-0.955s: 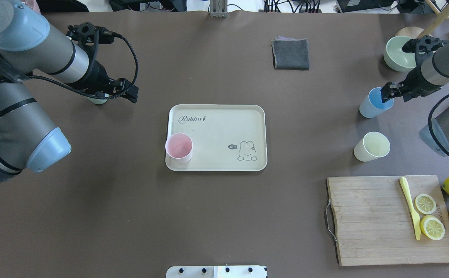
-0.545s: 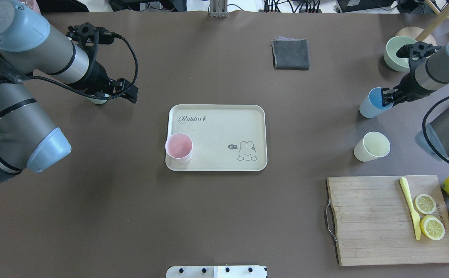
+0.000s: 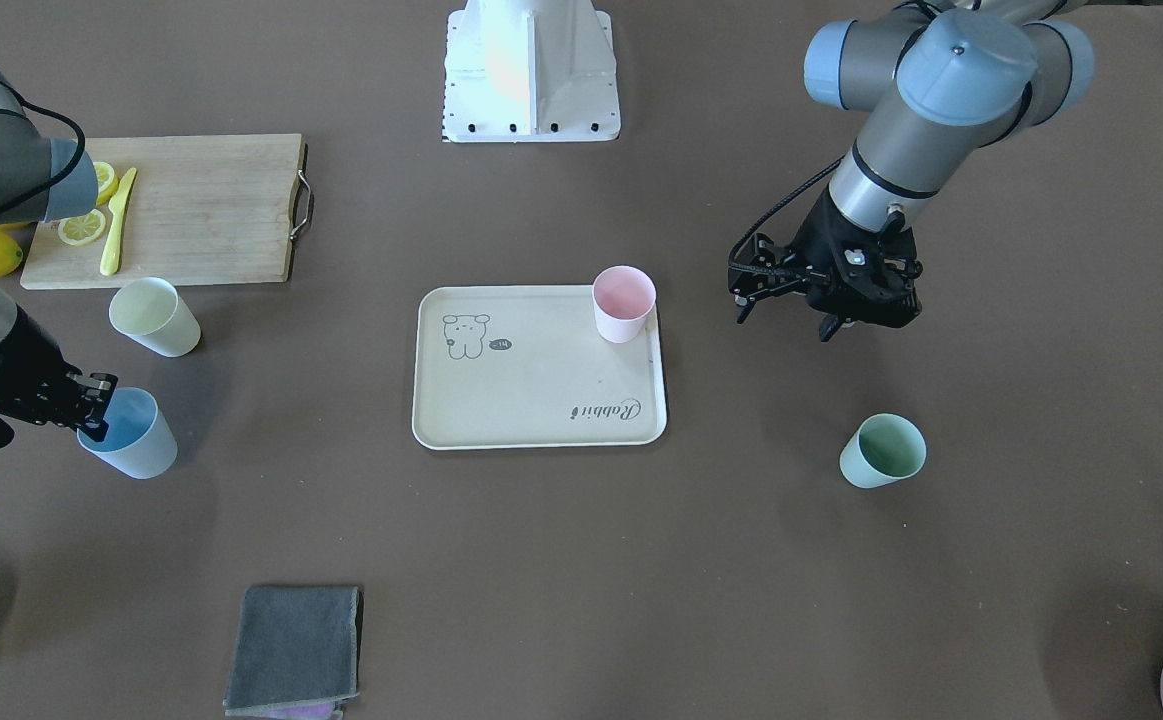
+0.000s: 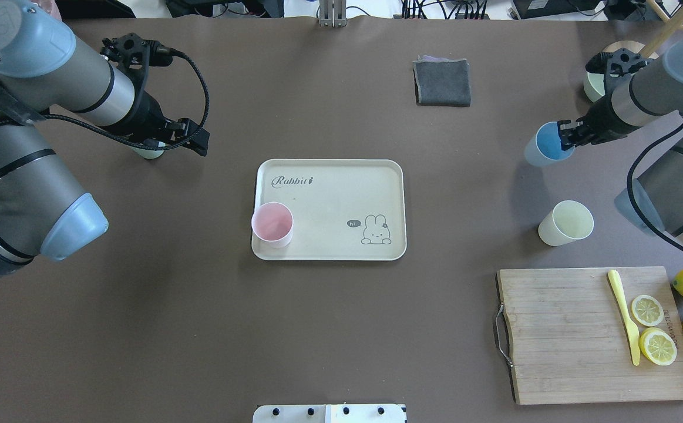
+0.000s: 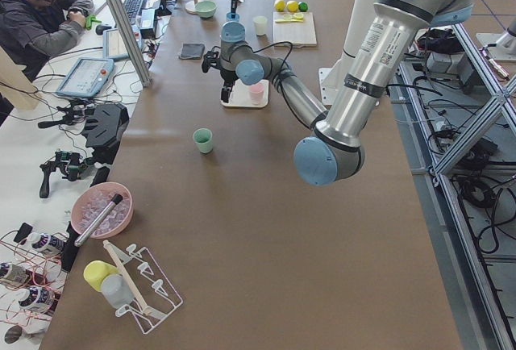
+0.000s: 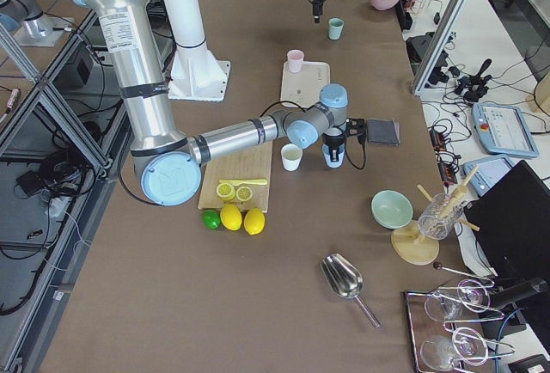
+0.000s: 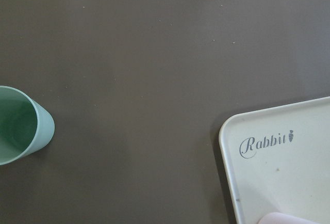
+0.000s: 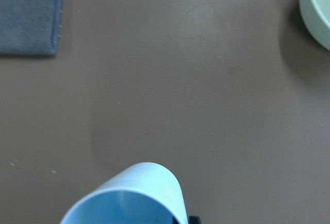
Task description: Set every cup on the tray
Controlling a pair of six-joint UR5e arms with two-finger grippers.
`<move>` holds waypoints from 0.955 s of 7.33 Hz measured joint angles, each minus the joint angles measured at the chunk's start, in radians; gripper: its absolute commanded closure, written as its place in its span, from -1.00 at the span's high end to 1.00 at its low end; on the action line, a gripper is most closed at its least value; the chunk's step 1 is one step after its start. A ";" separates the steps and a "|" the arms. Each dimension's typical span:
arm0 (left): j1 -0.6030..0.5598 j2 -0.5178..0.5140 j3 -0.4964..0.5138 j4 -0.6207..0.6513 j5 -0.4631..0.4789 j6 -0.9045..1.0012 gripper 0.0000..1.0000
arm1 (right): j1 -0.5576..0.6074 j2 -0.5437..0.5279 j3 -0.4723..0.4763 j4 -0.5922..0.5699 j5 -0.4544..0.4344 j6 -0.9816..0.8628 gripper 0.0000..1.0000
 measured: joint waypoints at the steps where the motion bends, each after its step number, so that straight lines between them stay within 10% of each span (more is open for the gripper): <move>1: -0.020 0.014 -0.003 0.002 -0.005 0.021 0.95 | -0.008 0.046 0.005 -0.011 0.005 0.082 -1.00; 6: -0.219 0.111 0.049 0.009 -0.090 0.318 0.95 | -0.192 0.296 0.009 -0.204 -0.112 0.412 -0.90; 7: -0.232 0.113 0.060 0.009 -0.092 0.340 0.95 | -0.239 0.330 0.003 -0.217 -0.139 0.451 -0.19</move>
